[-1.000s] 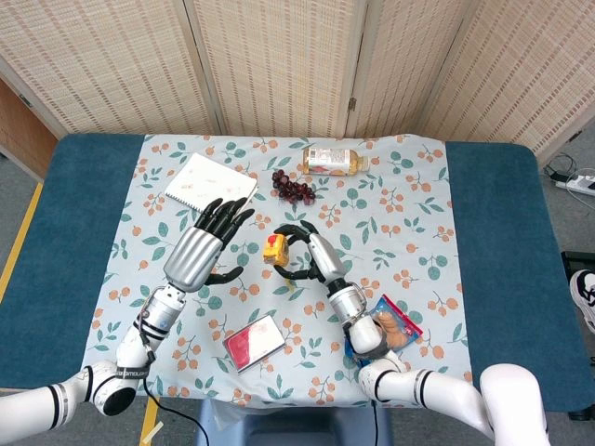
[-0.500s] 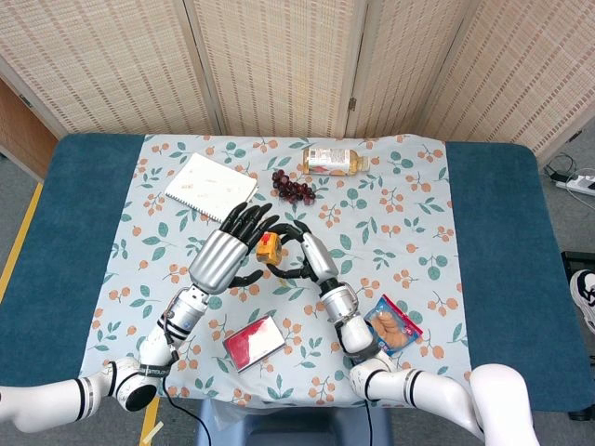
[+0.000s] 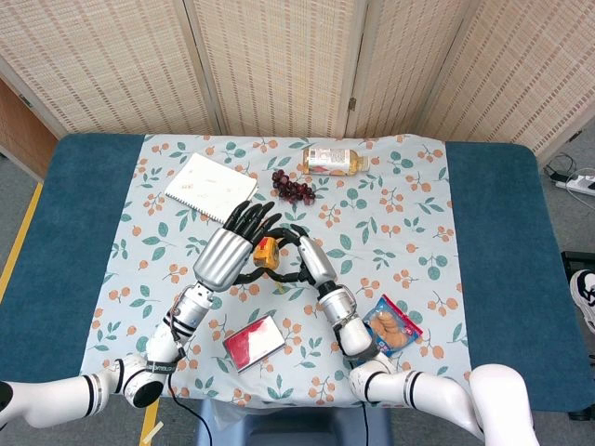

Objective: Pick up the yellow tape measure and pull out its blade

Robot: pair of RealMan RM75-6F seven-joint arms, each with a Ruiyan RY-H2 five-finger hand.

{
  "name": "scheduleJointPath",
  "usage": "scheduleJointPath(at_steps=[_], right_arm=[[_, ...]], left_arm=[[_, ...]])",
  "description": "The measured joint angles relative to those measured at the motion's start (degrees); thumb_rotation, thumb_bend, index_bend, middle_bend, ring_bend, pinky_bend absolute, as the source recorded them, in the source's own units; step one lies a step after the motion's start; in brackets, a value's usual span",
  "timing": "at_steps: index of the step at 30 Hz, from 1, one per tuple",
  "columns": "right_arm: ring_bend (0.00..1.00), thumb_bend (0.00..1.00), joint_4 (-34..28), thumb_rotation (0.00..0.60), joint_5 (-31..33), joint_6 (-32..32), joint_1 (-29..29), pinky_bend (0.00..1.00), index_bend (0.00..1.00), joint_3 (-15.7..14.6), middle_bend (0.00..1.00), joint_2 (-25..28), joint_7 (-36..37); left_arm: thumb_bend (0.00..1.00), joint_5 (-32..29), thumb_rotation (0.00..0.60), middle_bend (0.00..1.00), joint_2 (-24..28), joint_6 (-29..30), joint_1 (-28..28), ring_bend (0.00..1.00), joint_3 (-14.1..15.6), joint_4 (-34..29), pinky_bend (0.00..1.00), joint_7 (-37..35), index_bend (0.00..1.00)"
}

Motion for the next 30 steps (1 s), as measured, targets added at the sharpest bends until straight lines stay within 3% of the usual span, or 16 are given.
scheduleJointPath(at_steps=[5, 13, 30], right_arm=[[0.37, 0.58, -0.4, 0.6, 0.0, -0.3, -0.1, 0.02, 0.56, -0.3, 0.49, 0.2, -0.3], [0.37, 0.58, -0.5, 0.6, 0.4, -0.5, -0.2, 0.02, 0.56, -0.3, 0.49, 0.3, -1.0], [0.37, 0.58, 0.4, 0.6, 1.4, -0.7, 0.2, 0.02, 0.56, 0.5, 0.49, -0.6, -2.0]], left_arm=[[0.26, -0.5, 0.6, 0.04, -0.3, 0.2, -0.2, 0.09, 0.1, 0.7, 0.0, 0.1, 0.04], [0.5, -0.2, 0.6, 0.06, -0.4, 1.1, 0.0, 0.11, 0.7, 1.3, 0.0, -1.0, 0.07], [0.69, 0.9, 0.6, 0.1, -1.6, 3.0, 0.4, 0.14, 1.8, 4.1, 0.01, -3.8, 0.19]])
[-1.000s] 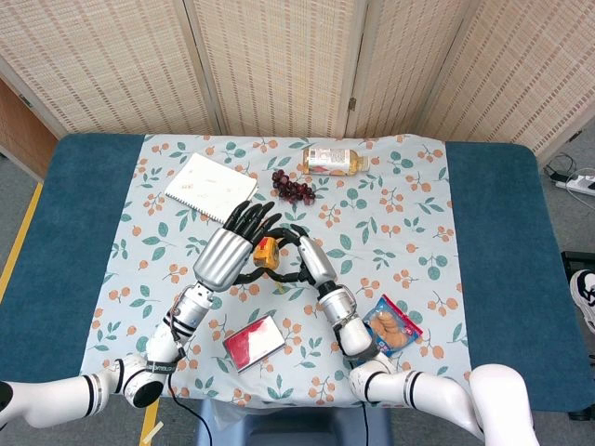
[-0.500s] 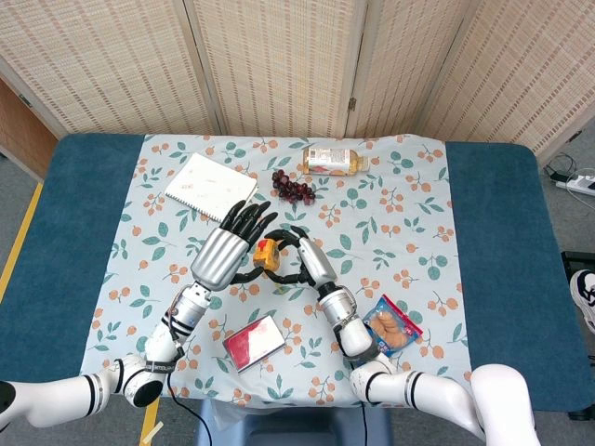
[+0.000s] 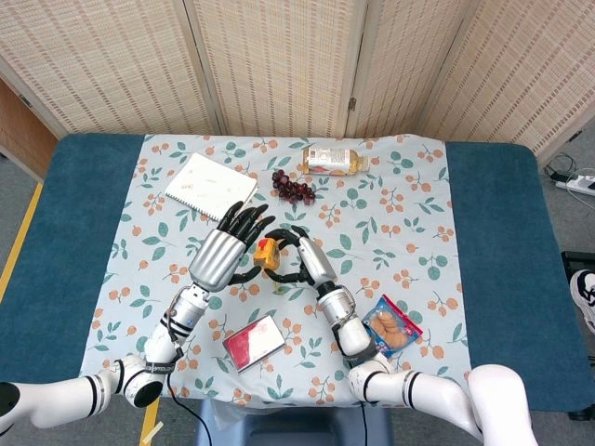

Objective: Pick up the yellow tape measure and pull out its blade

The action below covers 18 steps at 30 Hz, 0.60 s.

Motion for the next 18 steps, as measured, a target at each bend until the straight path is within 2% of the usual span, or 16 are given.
scheduleJointPath(at_steps=[18], right_arm=[[0.37, 0.58, 0.1, 0.6, 0.8, 0.0, 0.1, 0.02, 0.56, 0.8, 0.49, -0.1, -0.6]], left_arm=[[0.73, 0.6, 0.6, 0.15, -1.1, 2.0, 0.5, 0.18, 0.1, 2.0, 0.05, -1.2, 0.35]])
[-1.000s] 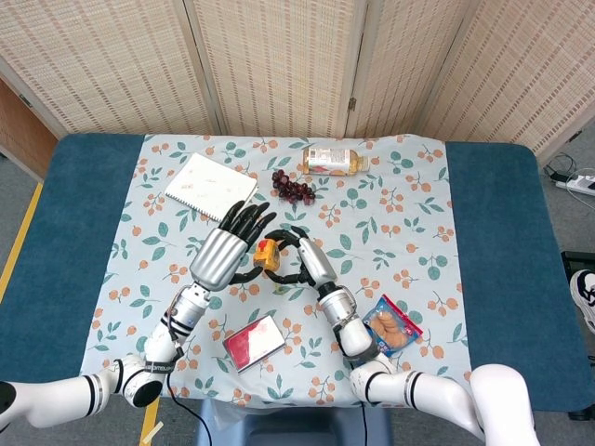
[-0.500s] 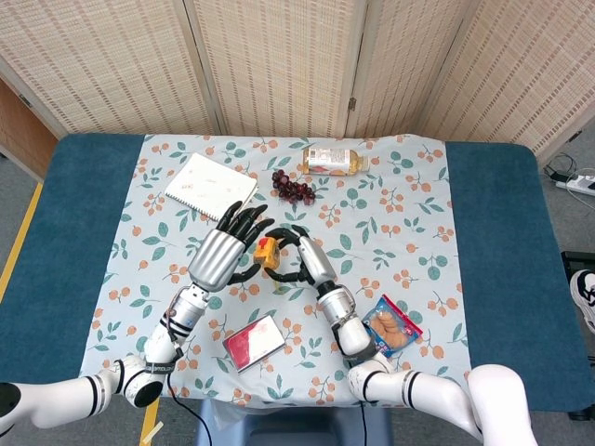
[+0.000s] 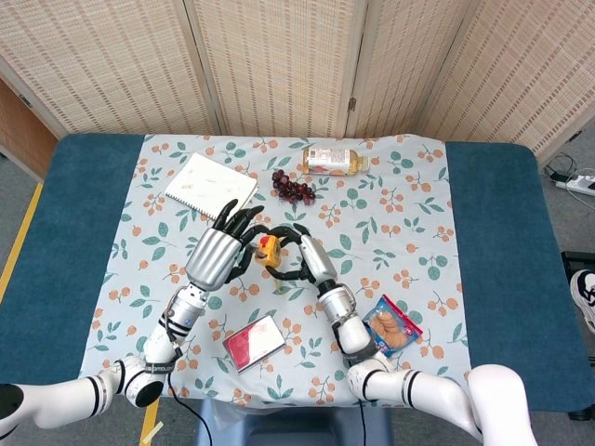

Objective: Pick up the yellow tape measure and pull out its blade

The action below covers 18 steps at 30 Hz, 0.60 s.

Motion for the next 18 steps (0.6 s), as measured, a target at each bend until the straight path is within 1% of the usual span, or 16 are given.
scheduleJointPath(at_steps=[8, 14, 18], right_arm=[[0.37, 0.58, 0.0, 0.6, 0.5, -0.1, 0.0, 0.02, 0.56, 0.2, 0.49, 0.1, -0.5], [0.37, 0.58, 0.2, 0.6, 0.8, -0.4, 0.1, 0.01, 0.56, 0.3, 0.49, -0.1, -0.9], [0.37, 0.58, 0.1, 0.6, 0.9, -0.4, 0.1, 0.01, 0.56, 0.3, 0.49, 0.1, -1.3]], left_arm=[[0.74, 0.3, 0.6, 0.16, -0.1, 0.1, 0.0, 0.19, 0.2, 0.4, 0.05, -0.6, 0.47], [0.74, 0.8, 0.6, 0.18, -0.7, 0.8, 0.0, 0.21, 0.1, 1.4, 0.07, -1.5, 0.52], [0.74, 0.9, 0.6, 0.21, -1.5, 1.6, 0.1, 0.24, -0.1, 2.6, 0.08, -2.6, 0.56]])
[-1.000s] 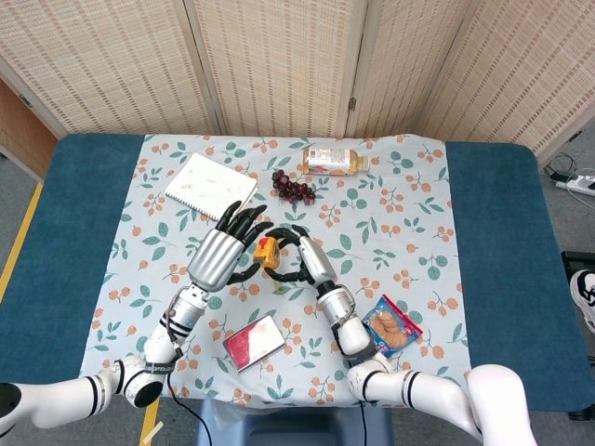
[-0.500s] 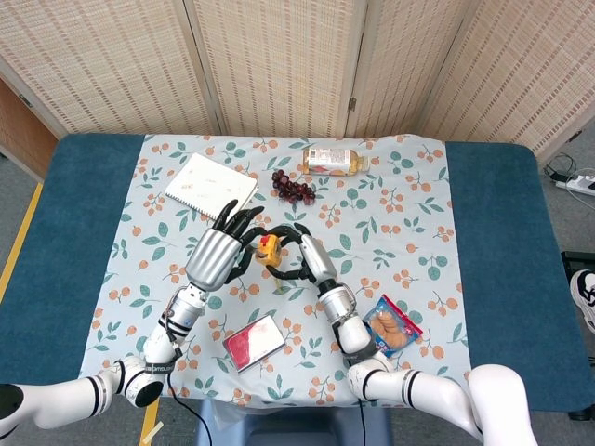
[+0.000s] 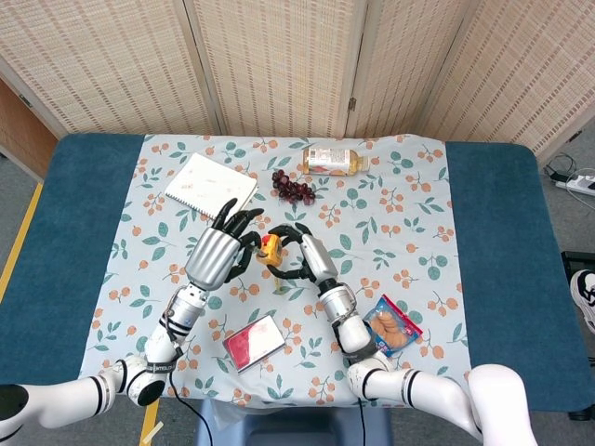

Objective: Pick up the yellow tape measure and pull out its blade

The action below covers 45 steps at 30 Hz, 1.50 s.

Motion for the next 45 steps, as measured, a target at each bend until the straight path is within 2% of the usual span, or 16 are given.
scheduleJointPath(at_steps=[10, 20, 33, 45], right_arm=[[0.37, 0.58, -2.6, 0.6, -0.1, 0.5, -1.2, 0.01, 0.56, -0.5, 0.49, 2.6, -1.6], [0.37, 0.58, -7.1, 0.6, 0.4, 0.8, -4.3, 0.01, 0.56, -2.4, 0.49, 8.1, -4.8], [0.38, 0.58, -13.5, 0.6, 1.0, 1.4, -10.9, 0.01, 0.56, -6.7, 0.49, 18.3, -7.1], [0.38, 0.58, -16.1, 0.6, -0.3, 3.1, -17.0, 0.01, 0.56, -10.3, 0.49, 25.6, -4.8]], left_arm=[[0.74, -0.1, 0.6, 0.26, -1.0, 3.2, 1.7, 0.27, -0.5, 3.0, 0.09, -4.8, 0.57], [0.74, -1.7, 0.6, 0.28, 0.7, 6.6, 5.4, 0.28, -1.4, 3.3, 0.1, -12.5, 0.57], [0.74, -2.6, 0.6, 0.29, 2.0, 9.8, 8.7, 0.28, -3.2, 7.8, 0.1, -26.6, 0.56], [0.74, -5.3, 0.6, 0.29, 3.7, 7.8, 10.4, 0.28, -4.5, 10.4, 0.1, -35.0, 0.56]])
